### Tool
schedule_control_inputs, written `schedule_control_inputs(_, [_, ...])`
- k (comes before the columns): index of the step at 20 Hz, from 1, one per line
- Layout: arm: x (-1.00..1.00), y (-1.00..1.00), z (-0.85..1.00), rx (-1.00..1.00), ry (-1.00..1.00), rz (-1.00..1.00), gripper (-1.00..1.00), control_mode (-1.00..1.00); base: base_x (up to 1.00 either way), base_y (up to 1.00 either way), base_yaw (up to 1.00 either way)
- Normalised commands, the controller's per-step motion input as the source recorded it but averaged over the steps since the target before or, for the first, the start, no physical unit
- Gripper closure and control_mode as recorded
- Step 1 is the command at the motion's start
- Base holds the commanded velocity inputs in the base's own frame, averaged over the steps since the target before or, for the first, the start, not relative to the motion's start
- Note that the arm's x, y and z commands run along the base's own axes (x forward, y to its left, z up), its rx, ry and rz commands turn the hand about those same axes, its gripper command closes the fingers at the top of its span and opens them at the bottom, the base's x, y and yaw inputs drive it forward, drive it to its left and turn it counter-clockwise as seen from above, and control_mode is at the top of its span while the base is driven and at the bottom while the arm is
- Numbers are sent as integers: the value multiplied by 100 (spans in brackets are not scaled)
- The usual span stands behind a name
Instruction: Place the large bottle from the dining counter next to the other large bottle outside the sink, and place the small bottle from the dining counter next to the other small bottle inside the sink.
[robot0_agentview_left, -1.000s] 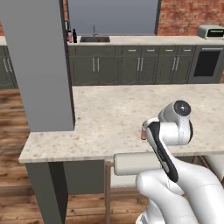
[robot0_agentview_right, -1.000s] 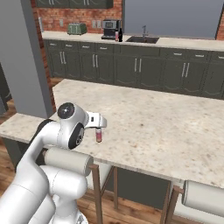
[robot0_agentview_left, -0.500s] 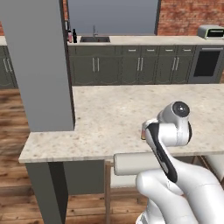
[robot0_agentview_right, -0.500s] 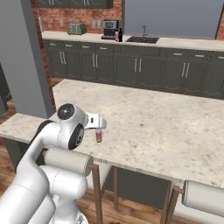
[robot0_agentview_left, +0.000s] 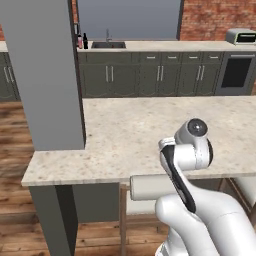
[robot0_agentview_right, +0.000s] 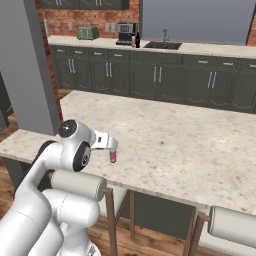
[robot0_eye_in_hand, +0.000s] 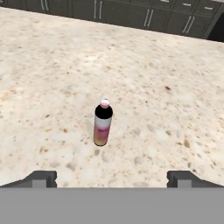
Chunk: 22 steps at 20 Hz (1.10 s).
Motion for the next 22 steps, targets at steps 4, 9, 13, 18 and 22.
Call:
schedule_control_inputs(4, [9, 0, -10, 2, 1, -9, -100, -100, 0, 0, 0])
schedule_control_inputs(9, [28, 0, -6, 5, 3, 0, -100, -100, 0, 0, 0])
schedule_control_inputs(13, [22, 0, 0, 13, 2, 2, -100, -100, 0, 0, 0])
schedule_control_inputs(18, [15, 0, 0, 14, 3, 10, -100, -100, 0, 0, 0])
schedule_control_inputs(22, [0, 0, -6, 2, 1, 4, -100, -100, 0, 0, 0])
